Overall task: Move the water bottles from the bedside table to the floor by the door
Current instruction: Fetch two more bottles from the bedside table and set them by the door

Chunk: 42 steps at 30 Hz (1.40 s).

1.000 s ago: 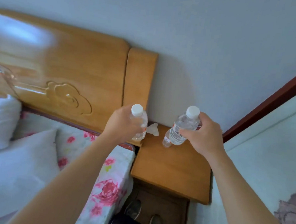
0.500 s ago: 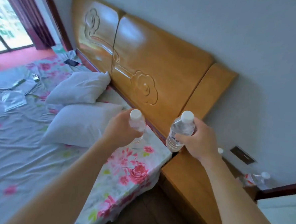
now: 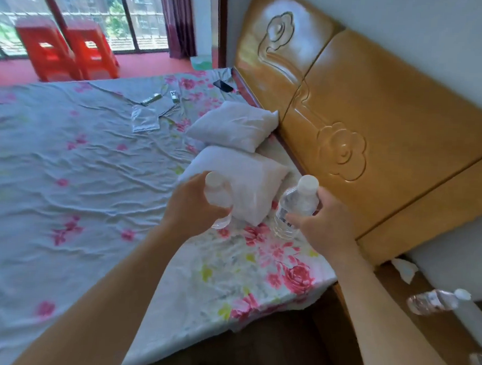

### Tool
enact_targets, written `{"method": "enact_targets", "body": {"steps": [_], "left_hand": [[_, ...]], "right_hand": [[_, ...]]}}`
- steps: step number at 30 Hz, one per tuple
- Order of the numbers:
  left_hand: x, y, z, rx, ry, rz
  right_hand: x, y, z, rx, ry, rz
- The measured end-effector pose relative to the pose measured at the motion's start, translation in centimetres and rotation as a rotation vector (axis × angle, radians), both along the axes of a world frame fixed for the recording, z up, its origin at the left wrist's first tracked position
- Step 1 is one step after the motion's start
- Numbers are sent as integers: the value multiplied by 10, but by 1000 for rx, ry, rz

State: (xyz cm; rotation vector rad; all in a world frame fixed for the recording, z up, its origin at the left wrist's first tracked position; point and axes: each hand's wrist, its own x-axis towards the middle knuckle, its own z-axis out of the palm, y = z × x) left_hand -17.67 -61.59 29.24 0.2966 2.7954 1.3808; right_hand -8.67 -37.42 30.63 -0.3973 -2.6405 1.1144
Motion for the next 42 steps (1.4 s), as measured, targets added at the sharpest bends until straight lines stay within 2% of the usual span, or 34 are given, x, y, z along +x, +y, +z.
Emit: {"method": "enact_targets", "body": {"steps": [9, 16, 25, 35, 42], "left_hand": [[12, -138, 4, 28, -10, 264], [38, -201, -8, 71, -39, 531], [113, -258, 20, 24, 5, 883], [280, -331, 36, -21, 47, 1281], [397, -389, 36, -42, 89, 1424]], "right_hand": [[-53, -125, 3, -26, 57, 245], [-102, -184, -13, -76, 1, 492], [-135, -294, -6, -93, 7, 863], [-39, -445, 15, -55, 14, 1313], [65, -550, 29, -24, 26, 1515]]}}
